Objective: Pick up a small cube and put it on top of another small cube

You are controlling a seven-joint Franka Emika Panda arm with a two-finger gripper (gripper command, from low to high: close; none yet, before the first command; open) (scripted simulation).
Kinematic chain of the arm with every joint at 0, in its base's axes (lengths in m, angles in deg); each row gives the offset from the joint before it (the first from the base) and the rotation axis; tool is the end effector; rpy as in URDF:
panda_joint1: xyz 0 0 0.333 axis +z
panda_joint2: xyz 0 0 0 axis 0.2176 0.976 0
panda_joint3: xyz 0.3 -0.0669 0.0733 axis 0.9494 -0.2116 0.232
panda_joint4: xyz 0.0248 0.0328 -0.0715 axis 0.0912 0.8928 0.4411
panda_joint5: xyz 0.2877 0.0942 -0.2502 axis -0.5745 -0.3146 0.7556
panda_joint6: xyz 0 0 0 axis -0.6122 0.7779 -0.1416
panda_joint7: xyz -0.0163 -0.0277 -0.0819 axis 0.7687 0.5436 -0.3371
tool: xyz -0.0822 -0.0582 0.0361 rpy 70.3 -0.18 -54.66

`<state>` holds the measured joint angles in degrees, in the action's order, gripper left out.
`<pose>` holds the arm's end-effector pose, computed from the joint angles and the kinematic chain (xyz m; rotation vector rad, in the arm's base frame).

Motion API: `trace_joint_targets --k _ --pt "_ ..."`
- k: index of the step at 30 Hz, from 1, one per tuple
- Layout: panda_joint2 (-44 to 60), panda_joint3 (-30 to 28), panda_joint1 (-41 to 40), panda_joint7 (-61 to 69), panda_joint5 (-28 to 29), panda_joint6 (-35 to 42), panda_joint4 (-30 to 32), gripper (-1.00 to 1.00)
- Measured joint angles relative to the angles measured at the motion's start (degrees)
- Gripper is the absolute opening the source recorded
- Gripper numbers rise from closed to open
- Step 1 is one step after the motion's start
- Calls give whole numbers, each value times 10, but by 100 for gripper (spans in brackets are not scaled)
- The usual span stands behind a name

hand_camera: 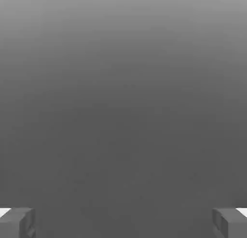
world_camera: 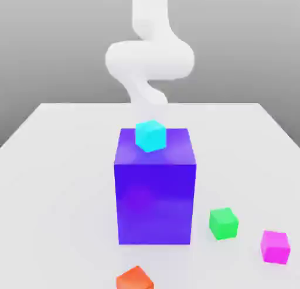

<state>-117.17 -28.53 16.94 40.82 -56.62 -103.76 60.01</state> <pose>0.3801 0.0155 0.6763 -2.5250 0.8862 -0.9246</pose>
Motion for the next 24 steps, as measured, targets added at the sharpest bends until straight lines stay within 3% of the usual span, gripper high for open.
trace_joint_targets --k 9,15,20,24 --pt "193 -28 133 191 -73 -65 20 0" --pt "318 -11 189 305 -105 -108 33 0" --pt "418 12 239 374 -95 -148 45 0" --pt "495 20 261 406 -54 -183 56 0"
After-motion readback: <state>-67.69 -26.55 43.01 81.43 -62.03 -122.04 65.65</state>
